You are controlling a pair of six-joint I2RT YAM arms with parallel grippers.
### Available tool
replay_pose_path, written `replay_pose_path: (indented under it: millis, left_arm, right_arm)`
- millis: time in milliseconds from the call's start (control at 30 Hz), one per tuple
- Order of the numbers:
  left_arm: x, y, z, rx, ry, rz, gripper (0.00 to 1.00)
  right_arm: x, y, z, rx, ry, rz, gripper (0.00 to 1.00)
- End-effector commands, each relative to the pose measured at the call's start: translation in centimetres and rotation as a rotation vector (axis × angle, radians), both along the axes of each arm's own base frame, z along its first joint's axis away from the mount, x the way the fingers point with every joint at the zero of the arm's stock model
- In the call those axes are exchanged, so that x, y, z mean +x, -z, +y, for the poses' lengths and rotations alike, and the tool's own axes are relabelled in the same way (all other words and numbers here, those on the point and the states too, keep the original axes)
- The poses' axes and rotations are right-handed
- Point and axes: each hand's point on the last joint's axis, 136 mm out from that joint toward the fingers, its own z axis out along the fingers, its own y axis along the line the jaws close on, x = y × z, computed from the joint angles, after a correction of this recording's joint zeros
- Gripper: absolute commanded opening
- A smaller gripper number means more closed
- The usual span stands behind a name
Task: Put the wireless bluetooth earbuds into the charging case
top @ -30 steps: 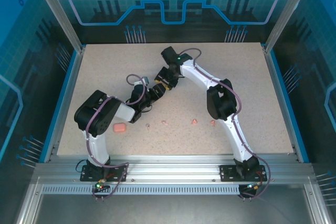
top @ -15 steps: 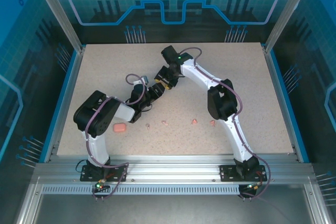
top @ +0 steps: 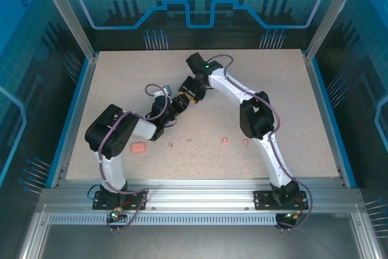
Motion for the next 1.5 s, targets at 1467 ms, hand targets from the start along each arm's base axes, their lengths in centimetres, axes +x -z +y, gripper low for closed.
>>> replay_pose_path:
  millis: [1467]
  left_arm:
    - [-5.2,-9.4,-5.6,-0.071,0.739,-0.083,0.00]
  right_arm:
    - [-6.4,-13.3,-12.8,0.309,-0.397,-0.780,0.79]
